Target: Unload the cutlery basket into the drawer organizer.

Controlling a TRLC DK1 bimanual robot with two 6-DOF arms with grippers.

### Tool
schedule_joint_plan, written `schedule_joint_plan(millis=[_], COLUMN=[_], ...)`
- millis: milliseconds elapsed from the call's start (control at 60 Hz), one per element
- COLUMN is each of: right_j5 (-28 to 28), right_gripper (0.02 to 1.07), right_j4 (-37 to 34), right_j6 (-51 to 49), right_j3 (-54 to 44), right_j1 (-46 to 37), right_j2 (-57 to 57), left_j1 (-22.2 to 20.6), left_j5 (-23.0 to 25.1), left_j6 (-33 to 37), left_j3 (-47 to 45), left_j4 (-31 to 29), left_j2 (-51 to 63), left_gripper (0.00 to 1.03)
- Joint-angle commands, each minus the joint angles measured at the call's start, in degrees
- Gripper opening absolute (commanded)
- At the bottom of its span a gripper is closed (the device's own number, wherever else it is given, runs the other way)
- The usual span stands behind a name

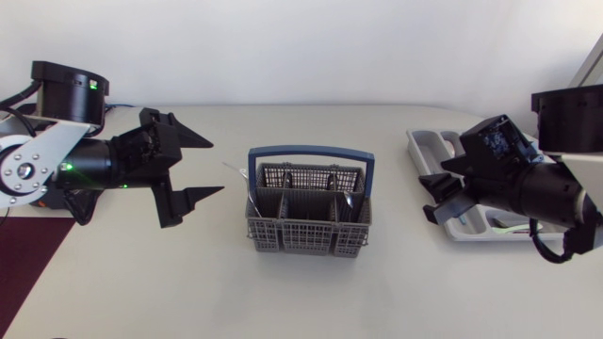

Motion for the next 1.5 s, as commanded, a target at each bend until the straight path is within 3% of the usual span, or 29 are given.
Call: schedule_joint_plan(millis=[0,200,383,517,717,800,983,1333,1483], right_j5=[0.78,2.72,3.6,3.77,3.95,3.95,3.95,3.95,3.95], right_gripper=[0.62,0.62,0.62,0.62,0.62,0.62,0.62,0.62,0.62], right_j4=[-0.05,1.44,2.58,3.11,3.9,4.52,5.31,5.57,5.66], right_j6=[1.2,1.99,2.35,2.35,2.08,2.08,1.82,1.38,1.2], right_j3=[-2.11,-3.17,-3.7,-4.05,-4.14,-4.31,-4.84,-4.93,-4.84], right_j1=[1.33,3.79,4.84,4.84,4.84,4.84,4.84,4.49,4.58], right_j2=[0.32,1.46,2.34,3.04,4.1,4.63,4.98,4.98,4.98], left_j1=[-1.0,-1.53,-1.62,-2.05,-3.9,-4.43,-4.52,-3.9,-3.9], left_j5=[-1.33,-3.35,-3.35,-3.27,-3.27,-3.27,-3.35,-4.67,-5.02], left_j6=[8.27,15.92,19.87,20.4,21.8,22.07,24.27,27.17,27.61], left_j3=[2.38,3.96,4.93,5.01,4.4,4.31,4.13,4.75,4.93], left_j4=[-0.54,0.43,2.18,3.33,3.41,3.76,3.94,4.12,4.03], left_j2=[3.06,6.67,8.34,8.6,7.98,8.25,9.04,10.97,11.15], left_gripper=[0.91,0.81,0.62,0.59,0.4,0.38,0.19,0.14,0.04])
